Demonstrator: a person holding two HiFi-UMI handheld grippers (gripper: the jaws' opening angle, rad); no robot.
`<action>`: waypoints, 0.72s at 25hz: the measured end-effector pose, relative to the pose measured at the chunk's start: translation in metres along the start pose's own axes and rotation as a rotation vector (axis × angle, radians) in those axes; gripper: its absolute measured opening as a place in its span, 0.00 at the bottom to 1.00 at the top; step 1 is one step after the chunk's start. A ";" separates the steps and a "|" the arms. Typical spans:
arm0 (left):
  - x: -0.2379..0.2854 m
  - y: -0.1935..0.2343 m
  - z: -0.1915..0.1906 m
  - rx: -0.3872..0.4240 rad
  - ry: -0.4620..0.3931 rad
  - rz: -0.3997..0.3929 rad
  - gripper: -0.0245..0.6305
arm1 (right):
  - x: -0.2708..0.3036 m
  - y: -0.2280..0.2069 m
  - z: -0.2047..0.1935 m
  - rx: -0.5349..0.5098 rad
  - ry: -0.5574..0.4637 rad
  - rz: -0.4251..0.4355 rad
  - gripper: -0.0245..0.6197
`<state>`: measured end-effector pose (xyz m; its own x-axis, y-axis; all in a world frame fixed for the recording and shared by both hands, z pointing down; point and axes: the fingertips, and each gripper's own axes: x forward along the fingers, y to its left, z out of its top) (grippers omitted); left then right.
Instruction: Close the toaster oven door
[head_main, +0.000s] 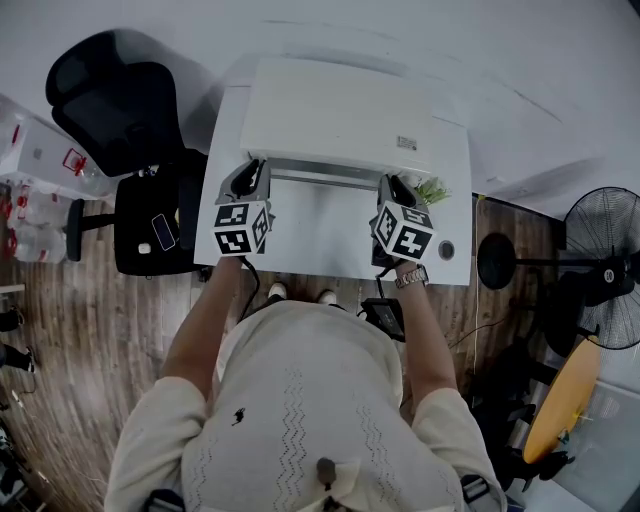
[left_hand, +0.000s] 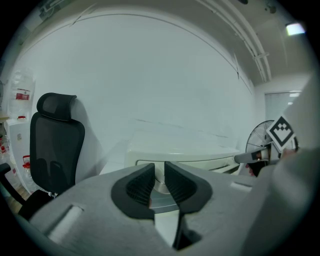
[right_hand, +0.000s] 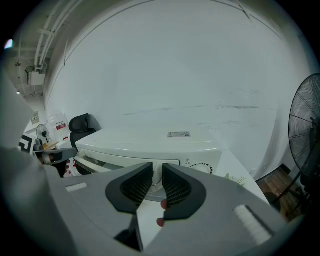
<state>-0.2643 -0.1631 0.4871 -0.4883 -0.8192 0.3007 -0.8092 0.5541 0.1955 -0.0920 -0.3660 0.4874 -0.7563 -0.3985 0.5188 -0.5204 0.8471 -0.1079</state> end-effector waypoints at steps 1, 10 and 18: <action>0.000 0.000 0.000 -0.002 -0.001 0.000 0.13 | 0.000 0.000 0.000 0.000 -0.002 -0.001 0.16; 0.002 -0.003 0.001 -0.007 0.002 -0.004 0.13 | -0.001 -0.003 0.001 0.010 -0.016 0.002 0.16; 0.001 -0.002 0.000 -0.008 0.003 -0.008 0.14 | -0.001 -0.002 0.000 0.009 -0.018 0.011 0.16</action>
<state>-0.2635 -0.1646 0.4870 -0.4805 -0.8234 0.3017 -0.8106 0.5483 0.2055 -0.0904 -0.3672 0.4871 -0.7688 -0.3957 0.5023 -0.5157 0.8482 -0.1210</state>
